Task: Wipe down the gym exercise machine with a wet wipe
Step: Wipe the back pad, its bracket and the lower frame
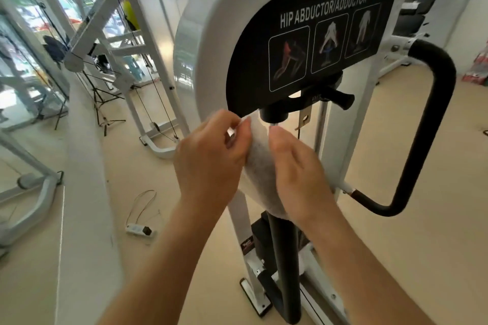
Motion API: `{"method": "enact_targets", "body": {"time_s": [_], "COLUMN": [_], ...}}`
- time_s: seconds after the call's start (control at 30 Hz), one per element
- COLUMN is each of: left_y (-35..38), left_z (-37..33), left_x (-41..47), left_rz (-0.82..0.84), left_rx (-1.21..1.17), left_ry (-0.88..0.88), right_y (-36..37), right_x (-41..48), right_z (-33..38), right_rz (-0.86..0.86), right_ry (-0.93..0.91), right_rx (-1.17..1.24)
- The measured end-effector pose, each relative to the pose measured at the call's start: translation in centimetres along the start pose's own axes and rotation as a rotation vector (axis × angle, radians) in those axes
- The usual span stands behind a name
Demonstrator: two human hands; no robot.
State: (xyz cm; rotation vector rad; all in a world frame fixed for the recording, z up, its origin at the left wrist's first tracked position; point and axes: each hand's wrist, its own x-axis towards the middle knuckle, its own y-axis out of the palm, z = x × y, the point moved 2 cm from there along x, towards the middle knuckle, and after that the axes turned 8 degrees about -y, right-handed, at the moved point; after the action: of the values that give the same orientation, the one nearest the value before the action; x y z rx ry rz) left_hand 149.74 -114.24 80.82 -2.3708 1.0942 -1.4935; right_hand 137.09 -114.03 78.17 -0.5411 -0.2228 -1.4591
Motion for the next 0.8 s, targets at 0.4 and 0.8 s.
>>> {"method": "enact_targets", "body": {"time_s": [0.4,0.8], "left_y": [0.6,-2.0], "left_z": [-1.8,-1.0], "left_x": [0.7,-0.1], "left_rz": [0.342,0.435], "left_rx": [0.010,-0.098], "left_ry": [0.326,0.484], "right_y": [0.0,2.4], "right_x": [-5.1,-4.9], "right_z": [-2.5,-1.0], "right_rz": [-0.283,-0.243], "right_ry": [-0.156,-0.344], "right_rx": [0.022,-0.099]}}
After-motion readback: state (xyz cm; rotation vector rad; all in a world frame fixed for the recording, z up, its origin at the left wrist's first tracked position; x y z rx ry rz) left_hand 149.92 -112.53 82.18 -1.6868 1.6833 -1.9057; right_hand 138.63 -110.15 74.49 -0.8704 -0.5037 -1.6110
